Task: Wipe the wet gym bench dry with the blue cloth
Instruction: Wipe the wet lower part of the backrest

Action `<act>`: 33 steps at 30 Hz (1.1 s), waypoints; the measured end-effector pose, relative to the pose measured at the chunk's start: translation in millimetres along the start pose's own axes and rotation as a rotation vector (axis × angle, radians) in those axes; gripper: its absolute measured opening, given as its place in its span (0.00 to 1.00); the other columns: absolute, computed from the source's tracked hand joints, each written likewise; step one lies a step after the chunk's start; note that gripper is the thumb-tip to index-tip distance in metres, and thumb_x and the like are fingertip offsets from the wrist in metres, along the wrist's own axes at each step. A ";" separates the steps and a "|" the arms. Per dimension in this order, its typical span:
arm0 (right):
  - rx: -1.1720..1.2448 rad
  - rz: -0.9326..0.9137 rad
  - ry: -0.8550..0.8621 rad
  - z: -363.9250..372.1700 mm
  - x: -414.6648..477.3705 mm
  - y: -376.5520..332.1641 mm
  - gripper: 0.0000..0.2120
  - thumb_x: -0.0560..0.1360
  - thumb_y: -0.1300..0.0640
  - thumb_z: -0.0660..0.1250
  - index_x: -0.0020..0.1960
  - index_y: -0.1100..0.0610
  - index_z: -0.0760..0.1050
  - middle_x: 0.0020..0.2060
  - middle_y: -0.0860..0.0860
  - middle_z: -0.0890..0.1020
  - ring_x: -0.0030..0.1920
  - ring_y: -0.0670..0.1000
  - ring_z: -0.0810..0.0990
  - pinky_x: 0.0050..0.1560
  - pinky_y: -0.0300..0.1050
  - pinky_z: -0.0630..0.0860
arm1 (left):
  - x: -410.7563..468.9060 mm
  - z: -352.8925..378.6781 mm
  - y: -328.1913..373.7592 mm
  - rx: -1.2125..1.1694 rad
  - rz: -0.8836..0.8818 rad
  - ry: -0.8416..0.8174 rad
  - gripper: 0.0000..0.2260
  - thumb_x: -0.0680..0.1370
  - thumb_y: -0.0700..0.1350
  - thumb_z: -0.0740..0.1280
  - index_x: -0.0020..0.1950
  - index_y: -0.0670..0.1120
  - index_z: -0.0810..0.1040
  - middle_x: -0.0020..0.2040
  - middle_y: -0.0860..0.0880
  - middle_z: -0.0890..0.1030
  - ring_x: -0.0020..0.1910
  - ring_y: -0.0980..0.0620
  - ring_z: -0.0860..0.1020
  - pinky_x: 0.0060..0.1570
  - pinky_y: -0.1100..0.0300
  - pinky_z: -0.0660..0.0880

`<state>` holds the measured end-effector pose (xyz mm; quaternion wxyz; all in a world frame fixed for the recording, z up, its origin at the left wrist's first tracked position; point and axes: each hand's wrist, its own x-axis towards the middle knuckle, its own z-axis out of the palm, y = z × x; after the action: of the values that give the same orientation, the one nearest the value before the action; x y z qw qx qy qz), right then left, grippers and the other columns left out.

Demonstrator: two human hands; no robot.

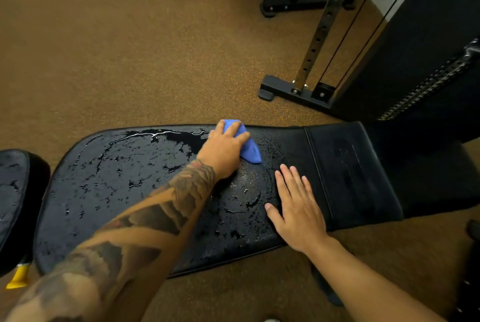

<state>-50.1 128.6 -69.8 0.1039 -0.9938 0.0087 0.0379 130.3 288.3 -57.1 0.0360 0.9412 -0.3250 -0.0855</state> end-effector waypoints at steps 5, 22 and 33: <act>0.035 0.002 -0.011 -2.3 -1.5 0.3 0.35 0.77 0.40 0.50 0.77 0.57 0.51 0.78 0.53 0.51 0.77 0.52 0.44 0.76 0.55 0.47 | -18.2 -3.1 -47.6 -0.042 -0.145 0.015 0.28 0.74 0.38 0.61 0.75 0.48 0.64 0.76 0.39 0.59 0.69 0.30 0.60 0.72 0.45 0.57; 0.101 -0.002 -0.031 -6.6 0.2 0.1 0.38 0.72 0.40 0.44 0.77 0.58 0.50 0.78 0.53 0.50 0.77 0.52 0.43 0.75 0.50 0.39 | -107.2 20.2 63.0 -0.102 0.022 0.047 0.28 0.68 0.36 0.66 0.69 0.42 0.71 0.71 0.37 0.68 0.70 0.27 0.63 0.63 0.33 0.67; 0.145 -0.005 -0.037 -7.0 -1.2 2.6 0.35 0.74 0.45 0.43 0.78 0.56 0.47 0.78 0.51 0.47 0.76 0.49 0.39 0.75 0.50 0.38 | -108.7 12.4 4.8 -0.156 -0.251 0.066 0.26 0.73 0.35 0.57 0.72 0.43 0.68 0.75 0.38 0.62 0.72 0.28 0.56 0.71 0.36 0.58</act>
<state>-50.8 124.7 -63.3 0.1757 -0.9829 0.0071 0.0553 41.0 351.6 -53.8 0.1087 0.9710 -0.1957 -0.0833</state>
